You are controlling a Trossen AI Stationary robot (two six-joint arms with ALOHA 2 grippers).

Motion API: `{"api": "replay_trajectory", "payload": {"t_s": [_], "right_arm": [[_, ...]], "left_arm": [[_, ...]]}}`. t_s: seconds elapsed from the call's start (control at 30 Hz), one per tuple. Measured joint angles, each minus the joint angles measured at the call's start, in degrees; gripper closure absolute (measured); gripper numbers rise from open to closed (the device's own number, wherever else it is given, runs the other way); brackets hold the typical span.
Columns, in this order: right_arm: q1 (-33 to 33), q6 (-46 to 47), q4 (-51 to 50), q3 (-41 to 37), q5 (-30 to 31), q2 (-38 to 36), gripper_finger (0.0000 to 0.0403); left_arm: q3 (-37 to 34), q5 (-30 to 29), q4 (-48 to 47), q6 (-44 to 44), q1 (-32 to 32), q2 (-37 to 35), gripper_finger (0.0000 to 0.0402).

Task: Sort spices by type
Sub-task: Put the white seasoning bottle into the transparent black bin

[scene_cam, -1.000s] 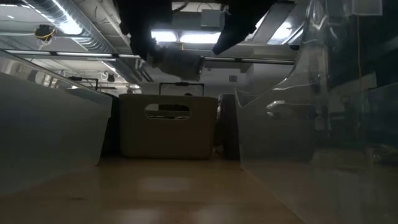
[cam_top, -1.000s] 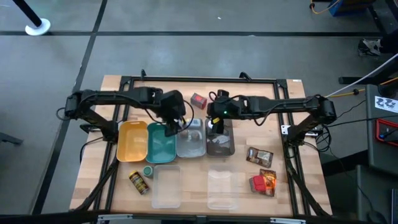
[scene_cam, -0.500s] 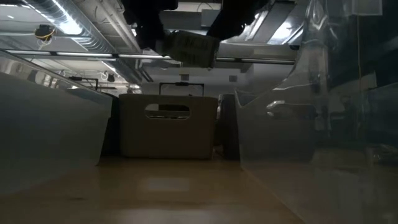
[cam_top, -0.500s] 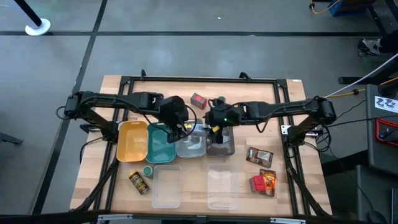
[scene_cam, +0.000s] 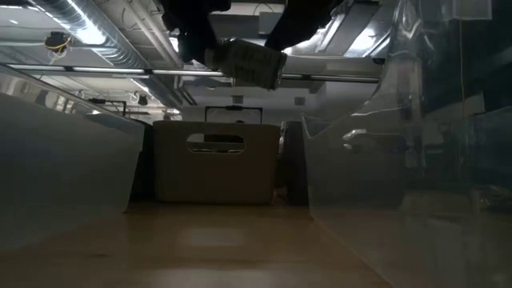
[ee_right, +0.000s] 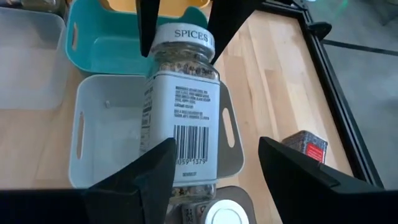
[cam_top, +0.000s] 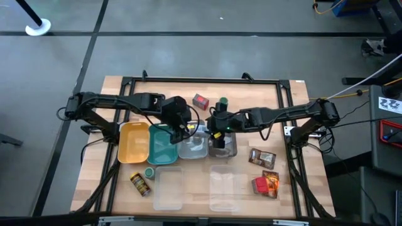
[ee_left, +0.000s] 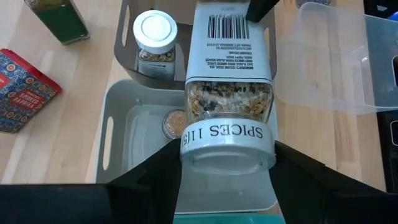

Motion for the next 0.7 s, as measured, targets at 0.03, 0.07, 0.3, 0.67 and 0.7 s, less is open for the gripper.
{"api": "replay_trajectory", "payload": {"t_s": [0.03,0.07,0.3,0.67,0.7], "right_arm": [[0.0,0.0,0.3,-0.3,0.0,0.1,0.0173],[0.0,0.1,0.4,-0.5,0.0,0.3,0.0173],[0.0,1.1,0.1,-1.8,0.3,0.9,0.0173],[0.0,1.1,3.6,-1.8,-0.1,4.3,0.0173],[0.0,1.1,3.4,-1.8,-0.1,4.7,0.0173]], "left_arm": [[0.0,0.0,0.3,0.0,0.0,0.0,0.0202],[0.0,0.0,0.6,0.0,0.0,0.0,0.0202],[0.0,0.0,0.7,0.0,0.0,0.0,0.0202],[0.0,0.0,0.6,0.0,0.0,0.0,0.0202],[0.0,0.0,0.7,0.0,0.0,0.0,0.0202]]}}
